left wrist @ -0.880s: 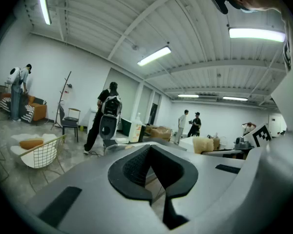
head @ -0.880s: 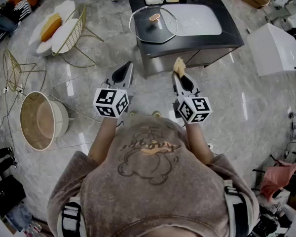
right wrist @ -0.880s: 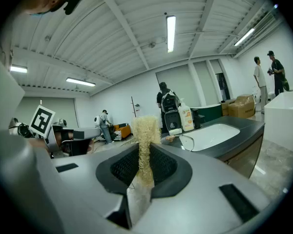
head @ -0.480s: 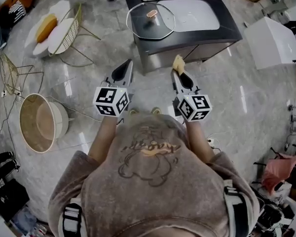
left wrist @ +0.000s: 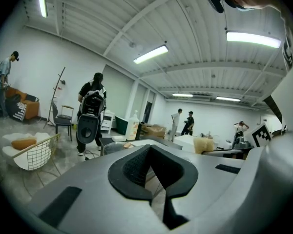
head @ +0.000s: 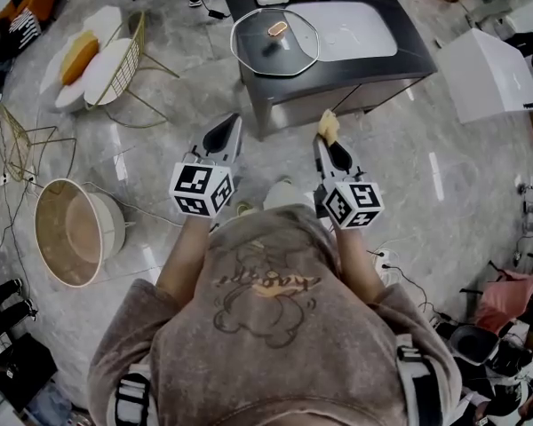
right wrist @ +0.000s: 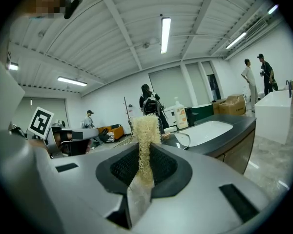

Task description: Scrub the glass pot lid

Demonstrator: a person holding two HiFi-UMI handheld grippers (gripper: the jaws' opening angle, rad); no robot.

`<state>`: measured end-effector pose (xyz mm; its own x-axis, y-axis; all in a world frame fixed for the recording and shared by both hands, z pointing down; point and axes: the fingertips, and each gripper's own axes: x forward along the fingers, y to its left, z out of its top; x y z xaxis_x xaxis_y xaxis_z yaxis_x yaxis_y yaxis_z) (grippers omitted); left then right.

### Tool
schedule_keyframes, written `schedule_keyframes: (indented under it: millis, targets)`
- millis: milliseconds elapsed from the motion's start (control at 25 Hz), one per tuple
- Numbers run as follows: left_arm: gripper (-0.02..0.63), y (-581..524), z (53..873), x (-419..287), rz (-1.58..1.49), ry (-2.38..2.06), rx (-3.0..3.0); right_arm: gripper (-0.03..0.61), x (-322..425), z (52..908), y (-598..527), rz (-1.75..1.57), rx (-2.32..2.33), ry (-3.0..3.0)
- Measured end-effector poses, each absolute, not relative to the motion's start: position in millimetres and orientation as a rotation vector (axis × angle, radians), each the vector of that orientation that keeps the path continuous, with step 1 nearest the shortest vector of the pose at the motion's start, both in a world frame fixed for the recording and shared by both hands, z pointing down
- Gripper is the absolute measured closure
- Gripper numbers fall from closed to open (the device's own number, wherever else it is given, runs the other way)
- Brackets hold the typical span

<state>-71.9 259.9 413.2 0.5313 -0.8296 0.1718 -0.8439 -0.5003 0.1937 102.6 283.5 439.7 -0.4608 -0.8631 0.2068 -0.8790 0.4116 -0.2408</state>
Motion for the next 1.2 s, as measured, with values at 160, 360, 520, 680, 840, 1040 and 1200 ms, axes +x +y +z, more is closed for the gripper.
schedule_keyframes:
  millis: [160,360,520,680,840,1040,1200]
  targets:
    - [0.595,246.9,418.3,-75.6,0.098,-1.394,2.513,0.528,98.7,442.1,269.2,0.507,1.614,-2.599]
    - [0.595,211.6,425.4,-75.5,0.107,-1.397,2.516,0.528,102.8,449.4,233.1,0.510,1.628,-2.599]
    - [0.595,168.6,428.8,-69.2,0.121,-1.404,2.509,0.528,112.1,454.6,189.4,0.521,1.618,-2.595]
    - [0.595,119.2,421.8,-65.7,0.130,-1.420,2.501,0.528,116.2,450.8,134.7,0.534,1.594,-2.609]
    - [0.595,68.9,416.6,-62.0,0.131,-1.447,2.481,0.528,115.9,448.0,81.9,0.542,1.543,-2.631]
    - [0.595,18.8,412.0,-50.8,0.136,-1.486,2.448,0.528,124.8,440.8,26.7,0.545,1.483,-2.667]
    - [0.595,-8.2,416.0,-40.9,0.156,-1.489,2.428,0.528,138.1,440.4,-7.6,0.545,1.443,-2.669]
